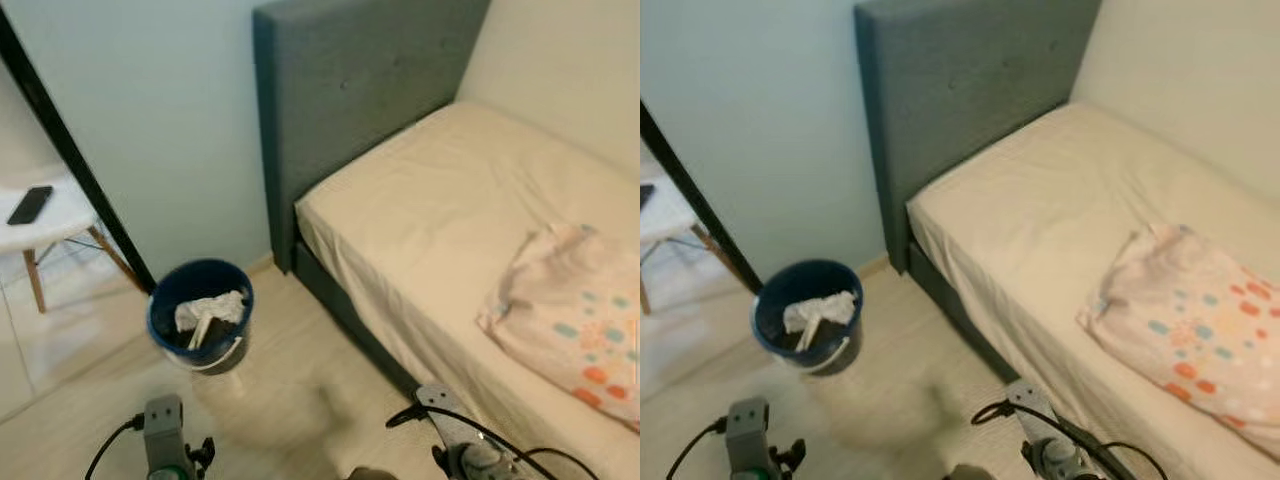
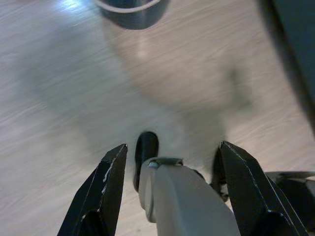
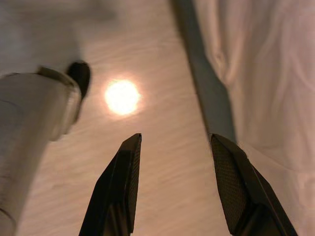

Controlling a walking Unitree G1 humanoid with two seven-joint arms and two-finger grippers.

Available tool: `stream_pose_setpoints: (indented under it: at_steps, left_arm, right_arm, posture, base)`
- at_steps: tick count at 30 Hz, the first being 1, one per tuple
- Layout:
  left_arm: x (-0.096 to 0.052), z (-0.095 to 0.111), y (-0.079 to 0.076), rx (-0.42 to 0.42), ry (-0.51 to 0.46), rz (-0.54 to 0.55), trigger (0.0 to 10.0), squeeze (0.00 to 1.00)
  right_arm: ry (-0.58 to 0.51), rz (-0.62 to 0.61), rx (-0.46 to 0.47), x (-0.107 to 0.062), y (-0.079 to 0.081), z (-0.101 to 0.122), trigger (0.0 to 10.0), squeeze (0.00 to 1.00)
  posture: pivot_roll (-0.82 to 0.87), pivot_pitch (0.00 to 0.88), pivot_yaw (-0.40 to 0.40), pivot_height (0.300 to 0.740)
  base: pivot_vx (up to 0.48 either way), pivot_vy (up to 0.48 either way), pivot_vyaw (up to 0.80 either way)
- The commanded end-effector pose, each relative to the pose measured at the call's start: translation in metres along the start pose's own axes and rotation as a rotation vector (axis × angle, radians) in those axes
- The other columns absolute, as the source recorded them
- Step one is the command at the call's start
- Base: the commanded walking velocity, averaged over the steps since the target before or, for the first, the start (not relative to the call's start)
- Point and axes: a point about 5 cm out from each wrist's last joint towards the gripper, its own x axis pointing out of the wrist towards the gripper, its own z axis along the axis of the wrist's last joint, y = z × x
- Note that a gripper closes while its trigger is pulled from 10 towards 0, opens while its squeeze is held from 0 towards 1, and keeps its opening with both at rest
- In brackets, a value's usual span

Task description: Clean up the room

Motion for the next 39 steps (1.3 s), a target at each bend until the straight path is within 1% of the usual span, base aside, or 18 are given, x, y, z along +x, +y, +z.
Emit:
stream_pose_setpoints:
  at_steps: [1, 6, 13, 17, 21, 22, 23, 25, 27, 28, 29, 30, 32, 33, 34, 35, 37, 39]
  left_arm:
    - [-0.002, -0.010, 0.002, -0.012, 0.030, 0.004, 10.0, 0.00]
    - [-0.002, -0.010, 0.000, -0.016, 0.031, -0.003, 10.0, 0.00]
    - [-0.002, -0.012, -0.001, -0.022, 0.032, -0.006, 10.0, 0.00]
    - [-0.002, -0.012, -0.002, -0.023, 0.032, -0.009, 10.0, 0.00]
    - [-0.002, -0.012, -0.003, -0.023, 0.033, -0.014, 10.0, 0.00]
    - [-0.002, -0.011, -0.004, -0.015, 0.029, -0.011, 10.0, 0.00]
    - [-0.002, -0.011, -0.004, -0.010, 0.027, -0.008, 10.0, 0.00]
    - [-0.002, -0.009, -0.003, -0.023, 0.021, 0.002, 10.0, 0.00]
    - [-0.002, -0.007, -0.002, -0.017, 0.011, 0.017, 10.0, 0.00]
    - [-0.001, -0.006, -0.001, -0.007, 0.006, 0.026, 10.0, 0.00]
    - [-0.001, -0.006, -0.001, -0.007, 0.006, 0.026, 10.0, 0.00]
    - [-0.001, -0.006, -0.001, -0.008, 0.002, 0.028, 10.0, 0.00]
    - [-0.001, -0.004, -0.002, -0.004, -0.005, 0.021, 10.0, 0.00]
    - [-0.001, -0.004, -0.002, -0.003, -0.006, 0.018, 10.0, 0.00]
    - [-0.001, -0.004, -0.002, -0.003, -0.006, 0.018, 10.0, 0.00]
    - [-0.001, -0.003, -0.003, 0.003, -0.015, 0.011, 10.0, 0.00]
    - [-0.001, -0.003, -0.005, 0.014, -0.024, 0.002, 10.0, 0.00]
    - [-0.001, -0.004, -0.005, 0.023, -0.027, -0.002, 10.0, 0.00]
  right_arm:
    - [-0.003, -0.006, 0.011, 0.000, 0.000, 0.002, 10.0, 0.00]
    - [-0.028, -0.024, 0.070, 0.000, -0.004, 0.011, 10.0, 0.00]
    - [-0.075, -0.032, 0.093, 0.000, -0.009, 0.026, 10.0, 0.00]
    - [-0.092, -0.033, 0.092, 0.000, -0.009, 0.031, 10.0, 0.00]
    - [-0.129, -0.035, 0.128, 0.000, -0.012, 0.042, 10.0, 0.00]
    - [-0.162, -0.031, 0.200, -0.001, -0.014, 0.051, 10.0, 0.00]
    - [-0.179, -0.028, 0.243, -0.001, -0.015, 0.055, 10.0, 0.00]
    - [-0.225, -0.007, 0.438, -0.002, -0.018, 0.067, 10.0, 0.00]
    - [-0.256, 0.022, 0.574, -0.003, -0.018, 0.076, 10.0, 0.00]
    - [-0.268, 0.036, 0.617, -0.004, -0.018, 0.080, 10.0, 0.00]
    - [-0.268, 0.036, 0.617, -0.004, -0.018, 0.080, 10.0, 0.00]
    - [-0.285, 0.058, 0.659, -0.005, -0.017, 0.086, 10.0, 0.00]
    - [-0.313, 0.104, 0.787, -0.006, -0.014, 0.098, 10.0, 0.00]
    - [-0.320, 0.117, 0.827, -0.007, -0.014, 0.101, 10.0, 0.00]
    - [-0.320, 0.117, 0.827, -0.007, -0.014, 0.101, 10.0, 0.00]
    - [-0.326, 0.143, 0.950, -0.008, -0.013, 0.107, 10.0, 0.00]
    - [-0.318, 0.159, 1.044, -0.008, -0.012, 0.109, 10.0, 0.00]
    - [-0.310, 0.165, 1.085, -0.008, -0.012, 0.109, 10.0, 0.00]
  posture:
    - [-0.05, 0.003, 0.001, 0.730]
    - [-0.05, 0.005, 0.000, 0.730]
    - [-0.05, 0.007, -0.005, 0.730]
    - [-0.06, 0.006, -0.008, 0.730]
    - [-0.06, 0.003, -0.008, 0.730]
    - [-0.06, 0.001, -0.010, 0.730]
    - [-0.06, 0.001, -0.010, 0.730]
    - [-0.06, 0.001, -0.009, 0.730]
    - [-0.06, 0.002, -0.010, 0.730]
    - [-0.06, 0.002, -0.010, 0.730]
    - [-0.06, 0.002, -0.010, 0.730]
    - [-0.06, 0.005, -0.007, 0.730]
    - [-0.05, 0.018, -0.005, 0.730]
    - [-0.05, 0.018, -0.005, 0.730]
    - [-0.05, 0.018, -0.005, 0.730]
    - [-0.05, 0.029, -0.001, 0.730]
    - [-0.04, 0.048, 0.003, 0.730]
    - [-0.04, 0.048, 0.003, 0.730]
  base:
    - [0.000, -0.480, -0.49]
    - [0.000, -0.480, -0.76]
    - [0.000, -0.480, -0.76]
    - [0.000, -0.480, 0.00]
    - [0.000, -0.480, 0.00]
    - [0.000, -0.480, 0.00]
    - [0.000, -0.480, 0.00]
    - [0.000, -0.182, 0.00]
    - [0.000, 0.000, 0.00]
    - [0.000, 0.000, 0.00]
    - [0.000, 0.000, 0.00]
    - [0.000, 0.000, 0.00]
    - [0.000, 0.000, 0.00]
    - [0.000, 0.000, 0.00]
    - [0.000, 0.000, 0.00]
    - [0.000, 0.000, 0.00]
    - [0.000, 0.000, 0.00]
    - [0.000, 0.000, 0.00]
